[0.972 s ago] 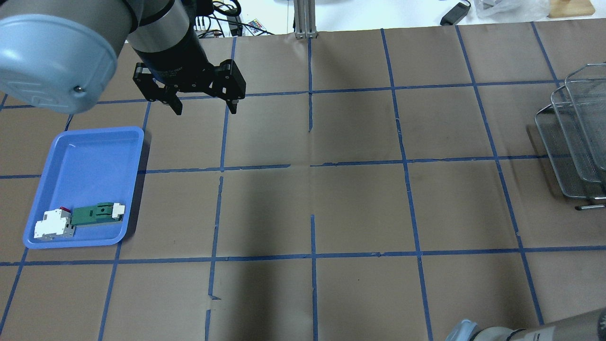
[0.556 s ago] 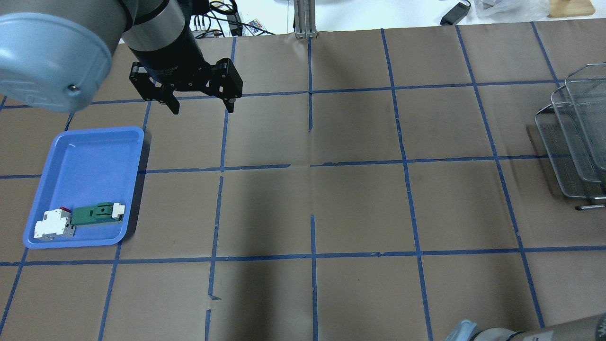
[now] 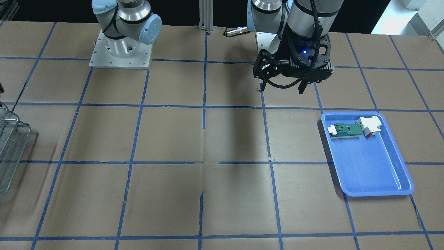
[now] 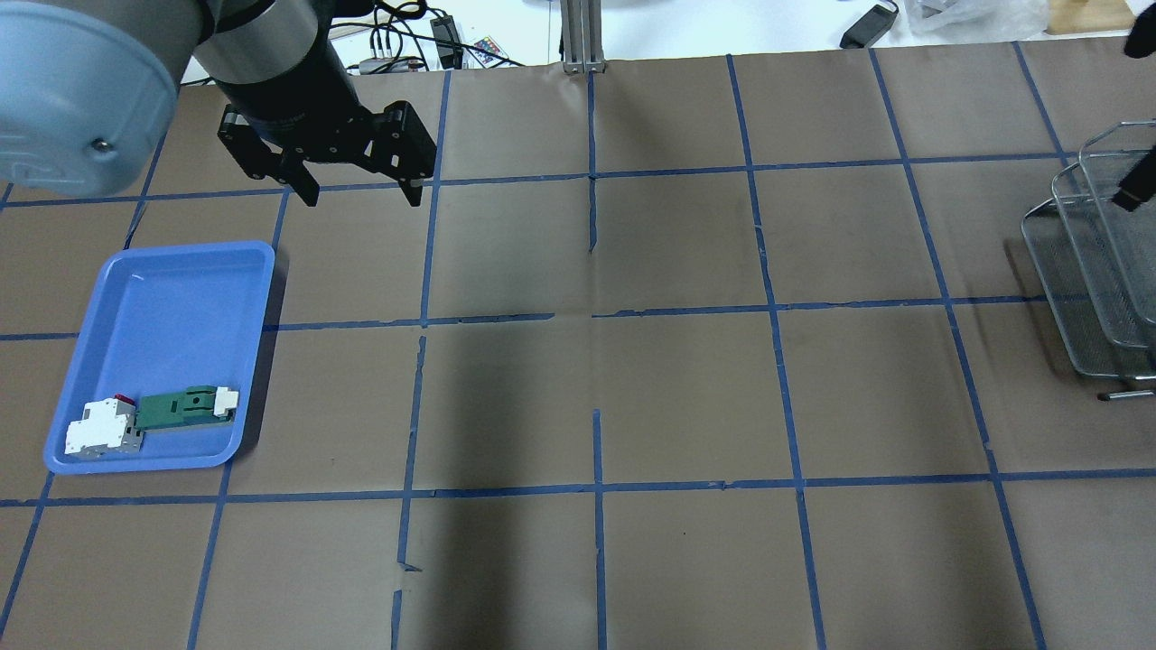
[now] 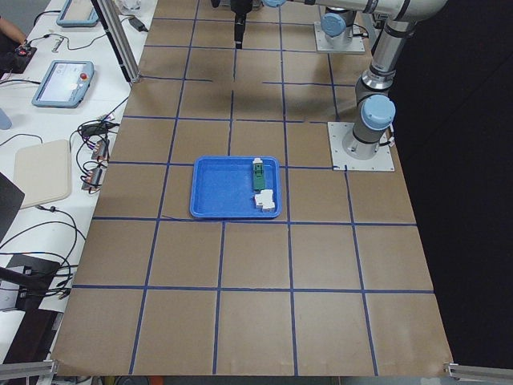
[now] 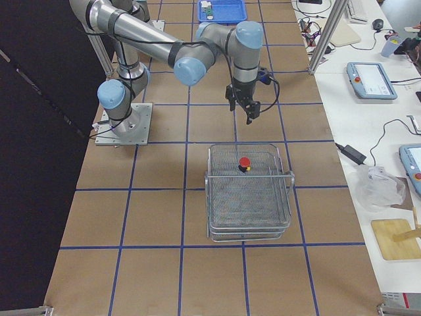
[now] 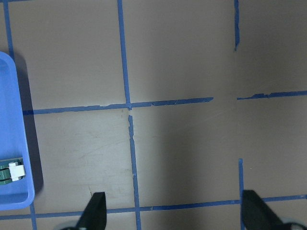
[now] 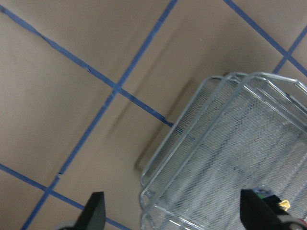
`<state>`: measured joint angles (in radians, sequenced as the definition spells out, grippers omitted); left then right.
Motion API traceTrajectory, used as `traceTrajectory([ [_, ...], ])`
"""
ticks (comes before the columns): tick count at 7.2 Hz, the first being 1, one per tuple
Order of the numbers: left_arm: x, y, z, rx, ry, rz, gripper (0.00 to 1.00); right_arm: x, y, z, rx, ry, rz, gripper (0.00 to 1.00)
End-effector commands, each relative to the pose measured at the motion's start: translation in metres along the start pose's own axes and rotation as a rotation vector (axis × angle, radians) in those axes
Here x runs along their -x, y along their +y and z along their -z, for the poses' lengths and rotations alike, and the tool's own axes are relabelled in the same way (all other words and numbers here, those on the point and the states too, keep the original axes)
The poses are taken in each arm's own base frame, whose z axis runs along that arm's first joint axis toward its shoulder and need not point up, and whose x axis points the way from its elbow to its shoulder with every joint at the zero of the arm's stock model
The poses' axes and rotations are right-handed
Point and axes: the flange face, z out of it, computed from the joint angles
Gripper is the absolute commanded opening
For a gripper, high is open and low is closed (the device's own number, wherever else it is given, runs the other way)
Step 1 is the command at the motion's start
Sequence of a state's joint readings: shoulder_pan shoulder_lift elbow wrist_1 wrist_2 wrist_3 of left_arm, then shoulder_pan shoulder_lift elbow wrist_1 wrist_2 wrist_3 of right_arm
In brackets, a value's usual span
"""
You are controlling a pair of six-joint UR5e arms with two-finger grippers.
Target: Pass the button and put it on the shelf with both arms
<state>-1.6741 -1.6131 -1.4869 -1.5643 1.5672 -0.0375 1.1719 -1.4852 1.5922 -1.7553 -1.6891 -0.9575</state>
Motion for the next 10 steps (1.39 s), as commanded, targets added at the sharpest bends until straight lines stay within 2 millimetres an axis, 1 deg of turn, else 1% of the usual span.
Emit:
traceTrajectory([
  [1, 0.001, 0.002, -0.001, 0.002, -0.001, -0.006, 1.00, 0.136, -0.072, 0.035, -0.019, -0.010, -0.194, 1.00],
  [2, 0.002, 0.001, -0.001, 0.002, -0.002, -0.005, 1.00, 0.187, -0.081, 0.060, -0.054, -0.002, -0.305, 1.00],
  [3, 0.003, 0.001, -0.001, 0.000, -0.005, -0.003, 1.00, 0.220, -0.082, 0.074, -0.052, -0.024, -0.417, 1.00],
  [4, 0.004, 0.001, -0.001, 0.000, -0.008, -0.002, 1.00, 0.235, -0.080, 0.078, -0.038, -0.104, -0.519, 1.00],
  [5, 0.004, 0.001, -0.001, 0.002, -0.010, 0.000, 1.00, 0.234, -0.070, 0.086, -0.033, -0.124, -0.590, 1.00],
  [6, 0.004, 0.001, -0.002, 0.003, -0.010, 0.000, 1.00, 0.231, -0.066, 0.088, -0.034, -0.125, -0.602, 1.00],
  [7, 0.004, 0.001, -0.002, 0.003, -0.010, 0.000, 1.00, 0.232, -0.066, 0.086, -0.017, -0.132, -0.618, 1.00],
  [10, 0.005, 0.001, -0.002, 0.002, -0.009, 0.000, 1.00, 0.231, -0.063, 0.093, -0.011, -0.124, -0.624, 1.00],
])
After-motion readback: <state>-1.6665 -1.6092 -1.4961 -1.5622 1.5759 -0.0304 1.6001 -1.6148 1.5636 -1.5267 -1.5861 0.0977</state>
